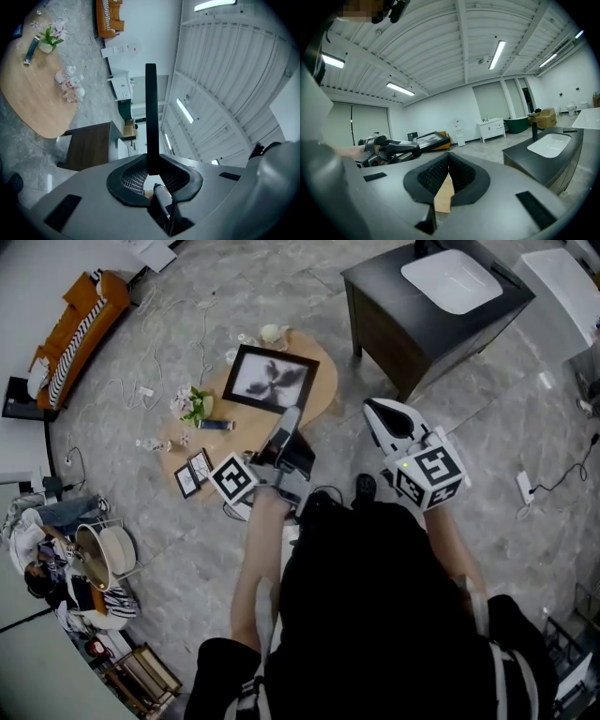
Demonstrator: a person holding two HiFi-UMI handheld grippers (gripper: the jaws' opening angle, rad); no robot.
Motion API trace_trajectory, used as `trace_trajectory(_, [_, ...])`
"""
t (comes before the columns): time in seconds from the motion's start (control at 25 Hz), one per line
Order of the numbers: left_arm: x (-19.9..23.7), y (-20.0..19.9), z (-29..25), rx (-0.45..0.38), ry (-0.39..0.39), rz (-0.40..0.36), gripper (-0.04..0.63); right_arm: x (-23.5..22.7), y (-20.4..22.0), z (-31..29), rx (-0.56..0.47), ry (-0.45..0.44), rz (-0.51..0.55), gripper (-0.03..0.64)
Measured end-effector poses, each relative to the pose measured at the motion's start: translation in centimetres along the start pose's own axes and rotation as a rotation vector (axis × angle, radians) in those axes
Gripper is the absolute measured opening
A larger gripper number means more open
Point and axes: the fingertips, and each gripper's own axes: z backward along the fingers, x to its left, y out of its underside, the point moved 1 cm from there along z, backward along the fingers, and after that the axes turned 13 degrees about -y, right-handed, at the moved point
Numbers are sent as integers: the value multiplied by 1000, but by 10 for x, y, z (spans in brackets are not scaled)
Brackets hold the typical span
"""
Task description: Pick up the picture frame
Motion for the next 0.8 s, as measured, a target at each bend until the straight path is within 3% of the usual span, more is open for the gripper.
trace_trajectory(0.48, [33, -21, 108, 23, -42, 56, 74, 96, 30, -27, 36, 34, -37, 12])
trace_trajectory(0.8, [59, -29, 202, 102, -54, 91, 74, 205, 68, -46, 76, 65, -70, 12])
